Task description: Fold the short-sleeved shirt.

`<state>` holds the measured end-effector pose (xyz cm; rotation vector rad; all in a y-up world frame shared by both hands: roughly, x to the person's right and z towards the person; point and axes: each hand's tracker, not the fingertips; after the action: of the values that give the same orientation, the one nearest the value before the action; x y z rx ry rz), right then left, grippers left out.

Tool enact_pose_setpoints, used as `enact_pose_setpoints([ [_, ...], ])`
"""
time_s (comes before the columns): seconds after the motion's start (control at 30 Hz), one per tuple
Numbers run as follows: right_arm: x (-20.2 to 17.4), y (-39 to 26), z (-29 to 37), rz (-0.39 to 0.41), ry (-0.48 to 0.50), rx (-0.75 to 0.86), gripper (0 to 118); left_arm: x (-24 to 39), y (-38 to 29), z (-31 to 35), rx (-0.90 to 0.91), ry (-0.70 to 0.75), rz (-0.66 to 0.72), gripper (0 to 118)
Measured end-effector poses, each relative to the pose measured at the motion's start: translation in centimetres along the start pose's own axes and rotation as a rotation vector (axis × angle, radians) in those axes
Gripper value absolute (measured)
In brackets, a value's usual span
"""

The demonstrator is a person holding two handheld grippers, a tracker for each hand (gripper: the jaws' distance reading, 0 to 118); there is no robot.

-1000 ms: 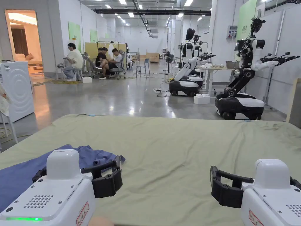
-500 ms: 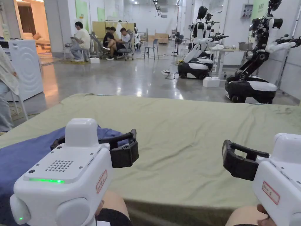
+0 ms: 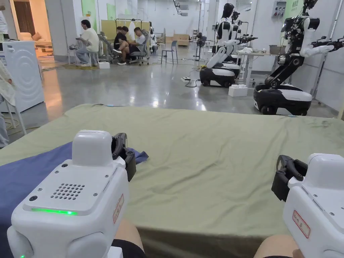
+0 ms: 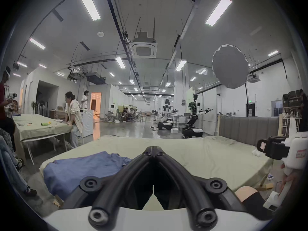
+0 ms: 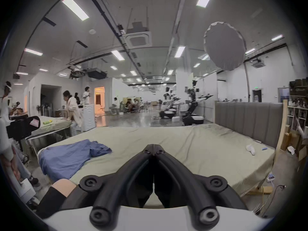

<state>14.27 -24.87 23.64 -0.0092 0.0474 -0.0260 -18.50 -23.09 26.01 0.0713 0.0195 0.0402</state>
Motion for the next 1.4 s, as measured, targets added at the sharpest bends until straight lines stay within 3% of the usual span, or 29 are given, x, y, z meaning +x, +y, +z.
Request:
enact_pose_setpoints([
  [0.07, 0.7, -0.1, -0.1, -0.016, 0.078, -0.012, 3, 0.0, 0.1, -0.4, -0.059, -0.038, 0.031, 0],
  [0.13, 0.2, -0.4, -0.3, 0.006, 0.025, -0.017, 3, -0.2, -0.3, -0.8, -0.048, -0.026, 0.025, 0],
  [0.37, -0.4, -0.5, -2.1, 0.001, 0.069, -0.051, 3, -1.6, -0.2, -1.1, -0.052, -0.006, 0.009, 0],
  [0.63, -10.6, 0.1, -5.6, 0.096, 0.327, -0.010, 3, -10.5, 0.1, 2.1, -0.068, 0.299, -0.013, 0],
  [0.77, -16.4, -0.1, -6.3, 0.079, 0.486, -0.008, 3, -14.4, 0.0, 4.4, -0.086, 0.431, -0.022, 0],
  [0.9, -20.0, -0.3, -6.3, 0.082, 0.572, -0.020, 3, -16.4, -0.5, 5.7, -0.093, 0.461, 0.013, 0],
  [1.03, -21.0, -0.2, -6.4, 0.091, 0.589, -0.015, 3, -16.9, -1.0, 5.0, -0.110, 0.463, 0.005, 0],
  [1.2, -19.3, -0.4, -9.1, 0.068, 0.566, -0.058, 3, -16.2, -1.6, 1.3, -0.162, 0.373, 0.000, 0],
  [1.4, -17.2, -1.4, -14.3, 0.059, 0.519, -0.126, 3, -16.5, -1.7, -11.5, -0.247, 0.243, -0.005, 0],
])
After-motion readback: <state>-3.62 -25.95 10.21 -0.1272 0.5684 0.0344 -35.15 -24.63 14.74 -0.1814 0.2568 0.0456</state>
